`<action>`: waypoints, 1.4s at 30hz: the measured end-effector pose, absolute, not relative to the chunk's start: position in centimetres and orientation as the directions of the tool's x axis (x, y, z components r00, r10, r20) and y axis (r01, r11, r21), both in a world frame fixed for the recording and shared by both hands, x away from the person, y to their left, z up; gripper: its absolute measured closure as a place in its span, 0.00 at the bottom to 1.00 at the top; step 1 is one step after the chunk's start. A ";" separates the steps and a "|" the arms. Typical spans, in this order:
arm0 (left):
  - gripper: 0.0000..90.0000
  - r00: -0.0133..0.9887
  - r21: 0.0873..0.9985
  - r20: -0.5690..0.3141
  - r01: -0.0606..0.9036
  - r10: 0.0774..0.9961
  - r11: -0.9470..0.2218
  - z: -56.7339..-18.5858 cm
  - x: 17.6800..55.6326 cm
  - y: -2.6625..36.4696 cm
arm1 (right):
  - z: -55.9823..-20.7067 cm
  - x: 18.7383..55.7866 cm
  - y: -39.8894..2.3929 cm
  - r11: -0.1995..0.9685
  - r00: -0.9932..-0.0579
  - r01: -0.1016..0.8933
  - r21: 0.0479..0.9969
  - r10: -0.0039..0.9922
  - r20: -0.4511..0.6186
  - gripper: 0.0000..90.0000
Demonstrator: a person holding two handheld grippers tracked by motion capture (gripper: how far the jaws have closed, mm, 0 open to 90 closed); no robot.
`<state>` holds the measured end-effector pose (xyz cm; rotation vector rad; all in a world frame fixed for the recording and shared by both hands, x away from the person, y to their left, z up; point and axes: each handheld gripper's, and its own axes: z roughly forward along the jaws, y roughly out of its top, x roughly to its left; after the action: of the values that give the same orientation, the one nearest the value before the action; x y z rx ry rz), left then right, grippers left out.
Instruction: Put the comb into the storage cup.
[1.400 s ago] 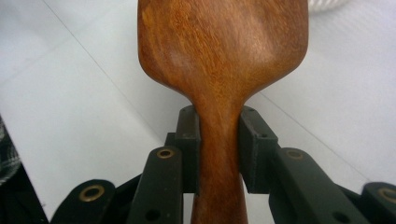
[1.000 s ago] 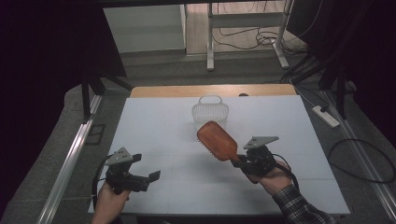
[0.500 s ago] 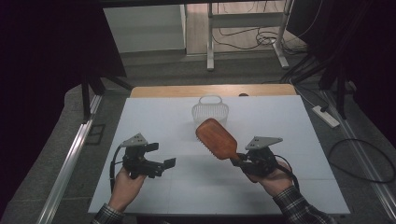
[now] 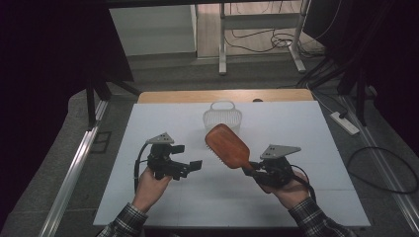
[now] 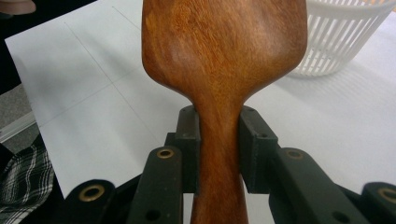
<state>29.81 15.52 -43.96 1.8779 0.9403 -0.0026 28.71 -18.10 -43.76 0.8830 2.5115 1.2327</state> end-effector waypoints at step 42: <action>0.08 0.695 0.712 -0.614 0.692 0.374 -0.117 -45.1 33.8 10.0 | -43.8 27.9 -16.9 0.453 -0.829 0.384 0.805 0.553 0.085 0.80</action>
<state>33.79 10.04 -45.11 1.7316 0.8583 -0.3372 27.86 -16.87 -43.79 0.8198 2.5109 1.3165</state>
